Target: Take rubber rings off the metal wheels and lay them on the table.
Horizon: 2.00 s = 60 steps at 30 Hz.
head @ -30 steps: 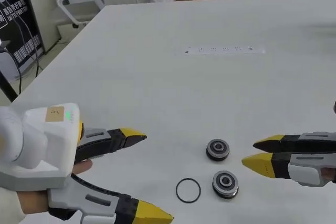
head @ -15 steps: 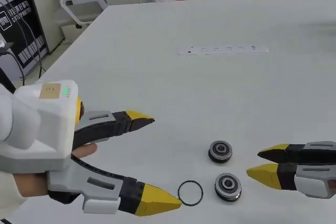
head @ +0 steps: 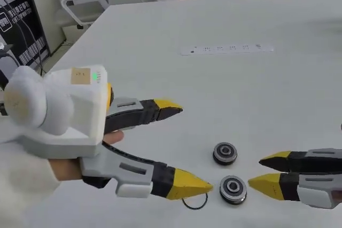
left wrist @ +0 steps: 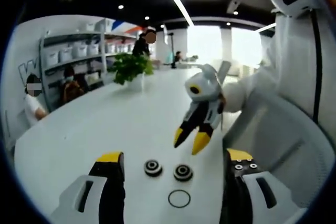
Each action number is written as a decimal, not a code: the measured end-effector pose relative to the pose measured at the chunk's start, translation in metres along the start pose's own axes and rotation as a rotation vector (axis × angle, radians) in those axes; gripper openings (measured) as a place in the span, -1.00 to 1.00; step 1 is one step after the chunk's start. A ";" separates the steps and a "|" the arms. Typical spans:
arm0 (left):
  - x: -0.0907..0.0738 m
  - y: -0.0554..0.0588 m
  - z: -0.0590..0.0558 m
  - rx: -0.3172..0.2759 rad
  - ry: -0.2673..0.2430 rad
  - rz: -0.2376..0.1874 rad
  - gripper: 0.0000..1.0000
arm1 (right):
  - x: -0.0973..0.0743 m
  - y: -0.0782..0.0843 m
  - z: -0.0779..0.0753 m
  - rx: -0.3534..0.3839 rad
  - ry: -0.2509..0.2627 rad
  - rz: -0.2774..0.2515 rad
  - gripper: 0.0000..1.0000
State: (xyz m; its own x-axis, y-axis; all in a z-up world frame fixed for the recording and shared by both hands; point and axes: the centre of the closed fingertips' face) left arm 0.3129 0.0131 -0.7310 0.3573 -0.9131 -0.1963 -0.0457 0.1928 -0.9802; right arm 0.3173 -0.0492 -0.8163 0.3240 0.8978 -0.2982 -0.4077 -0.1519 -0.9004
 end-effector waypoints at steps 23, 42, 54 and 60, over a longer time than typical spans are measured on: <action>0.039 0.045 -0.005 0.008 0.048 0.081 0.08 | 0.008 0.014 0.003 -0.018 -0.024 0.037 -0.39; 0.052 0.073 -0.015 -0.007 0.076 0.114 -0.25 | 0.011 0.022 0.001 -0.033 -0.026 0.061 -0.41; 0.054 0.081 -0.015 -0.012 0.073 0.130 -0.53 | 0.015 0.025 0.002 -0.049 -0.038 0.073 -0.43; 0.056 0.085 -0.017 -0.020 0.078 0.139 -0.59 | 0.017 0.026 0.003 -0.059 -0.039 0.077 -0.44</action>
State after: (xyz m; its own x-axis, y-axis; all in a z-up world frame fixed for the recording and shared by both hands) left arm 0.3127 -0.0277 -0.8258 0.2730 -0.9033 -0.3310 -0.1088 0.3129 -0.9435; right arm 0.3099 -0.0367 -0.8437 0.2596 0.8978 -0.3558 -0.3788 -0.2443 -0.8927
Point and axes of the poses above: the centre of the closed fingertips' face, and the gripper's own axes: x roughly forward along the fingers, z roughly to its left, y roughly out of its underside, and after that the axes turned 11 degrees about -z, right-handed
